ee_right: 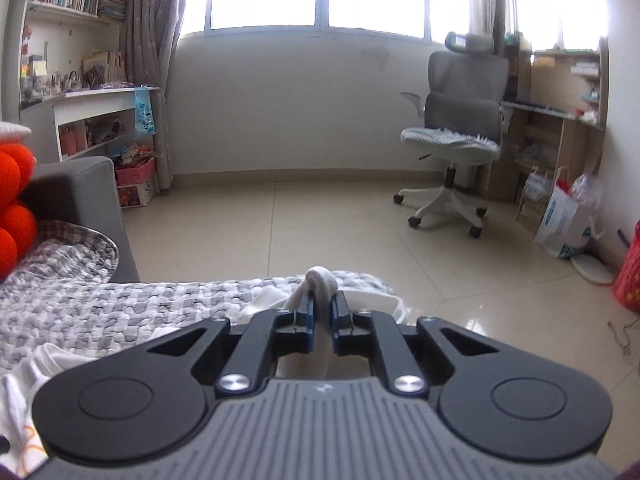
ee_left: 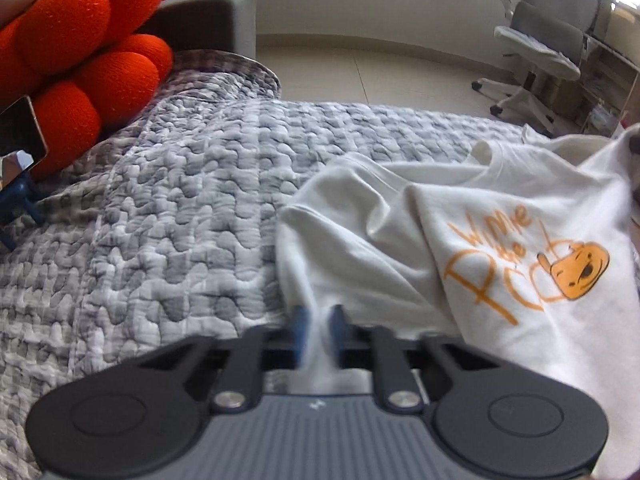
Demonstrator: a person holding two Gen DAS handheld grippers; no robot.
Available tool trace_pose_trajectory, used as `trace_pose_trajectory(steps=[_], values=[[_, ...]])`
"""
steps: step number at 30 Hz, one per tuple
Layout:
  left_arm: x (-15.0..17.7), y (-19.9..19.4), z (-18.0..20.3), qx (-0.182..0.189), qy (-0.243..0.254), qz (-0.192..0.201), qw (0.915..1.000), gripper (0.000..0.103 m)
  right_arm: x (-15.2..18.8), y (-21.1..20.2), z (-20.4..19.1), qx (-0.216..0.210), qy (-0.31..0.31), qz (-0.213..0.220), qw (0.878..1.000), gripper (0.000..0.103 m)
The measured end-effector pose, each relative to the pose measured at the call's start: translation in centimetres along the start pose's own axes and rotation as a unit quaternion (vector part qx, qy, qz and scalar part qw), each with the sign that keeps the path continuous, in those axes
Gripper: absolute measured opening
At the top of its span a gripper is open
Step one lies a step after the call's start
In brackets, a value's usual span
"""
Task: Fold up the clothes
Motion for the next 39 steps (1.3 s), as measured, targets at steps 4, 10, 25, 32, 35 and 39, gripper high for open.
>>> trace_pose_trajectory(steps=[4,10,25,32,35,39], values=[[-0.5,-1.6,0.2,-0.012,0.0,0.046,0.9989,0.003,-0.2,-0.3,0.3,-0.009,0.009,0.0,1.0,0.01],[-2.0,-3.6,-3.5,-0.037,-0.065,0.088,0.9933,0.001,-0.7,-1.4,0.5,-0.036,0.031,0.021,0.999,0.01],[-1.7,-2.8,-3.9,-0.091,-0.022,0.074,0.9928,0.001,-0.6,-0.9,-0.2,-0.023,0.002,0.011,1.0,0.009],[-1.2,-1.7,-6.1,-0.058,-0.088,0.037,0.9937,0.012,0.4,0.0,-0.4,-0.052,0.002,-0.028,0.998,0.019],[-1.3,-1.6,-6.3,-0.053,-0.094,0.04,0.9934,0.033,0.1,-0.1,-0.2,-0.068,0.017,-0.025,0.997,0.038],[-1.6,-1.4,-6.0,-0.037,-0.103,0.05,0.9927,0.055,-0.6,-0.4,1.0,-0.099,0.072,-0.019,0.992,0.041]])
Point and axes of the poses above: each gripper's, at about its wrist camera, not at the fingertips, and y roughly the way its jaws point, z to its right, x to its underside, the point moved 4 cm from there along y, roughly the way its jaws point, and after that the axes turned 3 degrees about y, right-handed, at the moved point
